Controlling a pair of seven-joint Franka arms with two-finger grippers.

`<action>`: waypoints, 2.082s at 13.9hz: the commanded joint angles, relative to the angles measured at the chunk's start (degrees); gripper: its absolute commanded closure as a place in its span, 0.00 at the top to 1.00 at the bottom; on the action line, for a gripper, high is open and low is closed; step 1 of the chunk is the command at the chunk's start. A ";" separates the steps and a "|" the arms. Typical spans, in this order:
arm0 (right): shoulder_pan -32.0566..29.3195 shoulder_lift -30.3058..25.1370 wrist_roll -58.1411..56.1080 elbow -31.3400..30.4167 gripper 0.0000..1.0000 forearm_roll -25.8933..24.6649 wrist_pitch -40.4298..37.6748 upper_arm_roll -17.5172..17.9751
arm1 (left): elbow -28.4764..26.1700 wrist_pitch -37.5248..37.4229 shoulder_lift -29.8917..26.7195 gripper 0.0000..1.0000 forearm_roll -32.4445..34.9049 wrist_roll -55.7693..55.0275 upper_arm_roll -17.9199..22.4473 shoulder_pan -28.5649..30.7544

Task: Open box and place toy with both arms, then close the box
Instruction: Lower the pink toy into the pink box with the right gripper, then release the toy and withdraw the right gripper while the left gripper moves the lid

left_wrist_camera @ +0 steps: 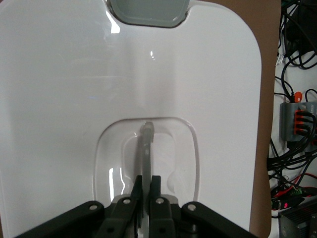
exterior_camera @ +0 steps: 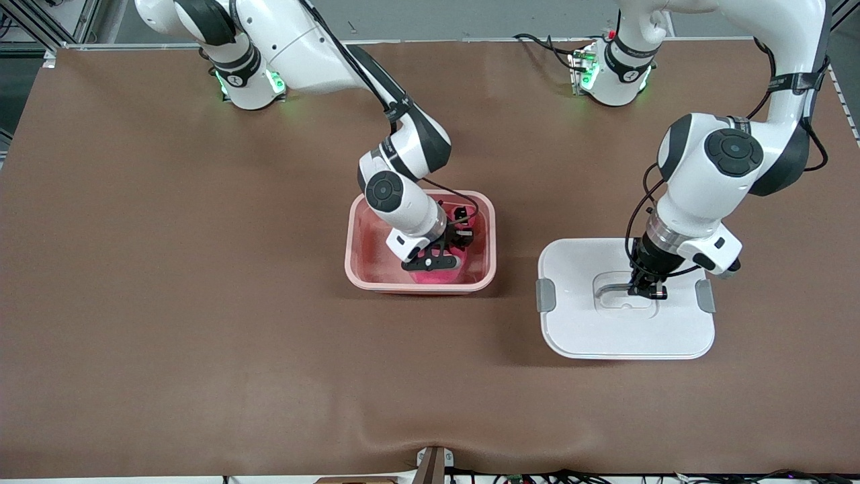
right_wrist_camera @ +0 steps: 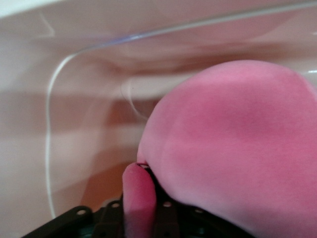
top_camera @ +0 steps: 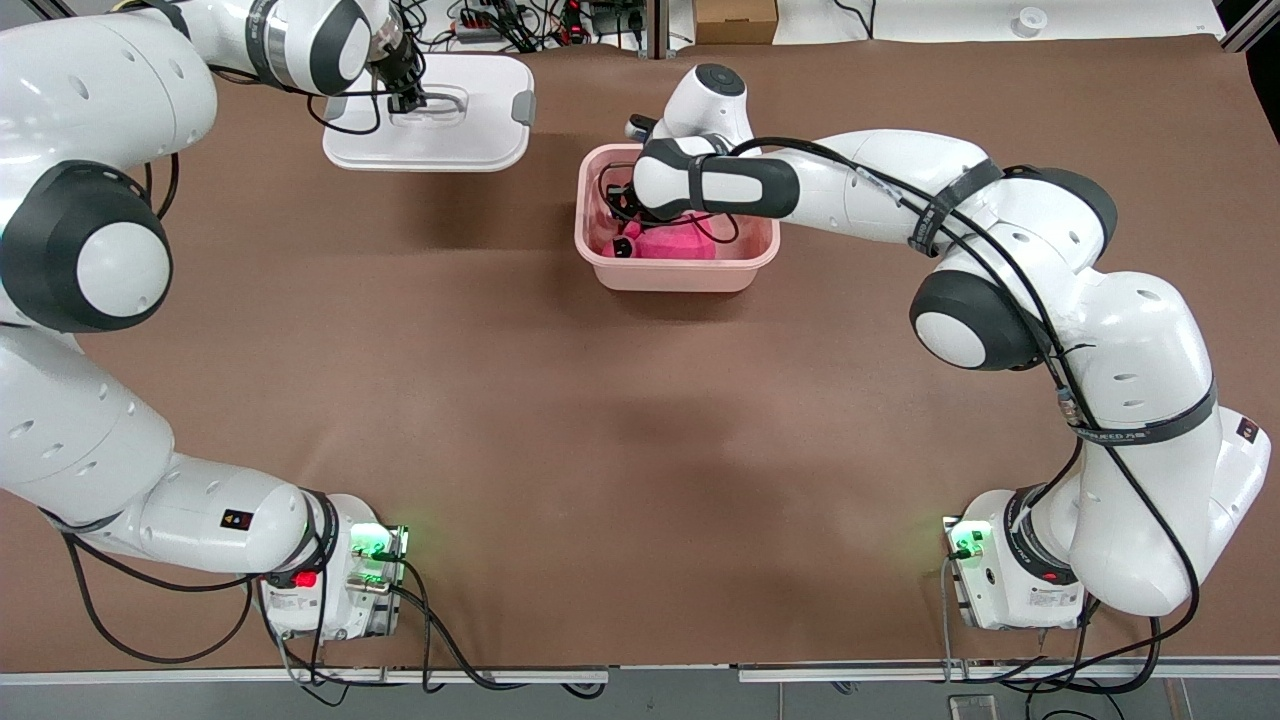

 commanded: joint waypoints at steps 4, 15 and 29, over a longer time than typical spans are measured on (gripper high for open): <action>-0.55 -3.51 0.27 -0.08 1.00 -3.37 -0.90 -2.21 | -1.63 0.98 -1.60 0.00 -0.59 1.14 -0.14 0.20; -12.13 -23.27 -7.42 -13.23 1.00 -3.37 -7.85 -3.52 | -2.07 0.72 -3.36 0.00 -0.76 0.26 -1.45 -0.06; -38.86 -44.37 -31.63 -20.91 1.00 -17.68 -40.97 -3.88 | 1.89 -0.69 -1.61 0.00 1.16 -24.33 -15.87 -4.97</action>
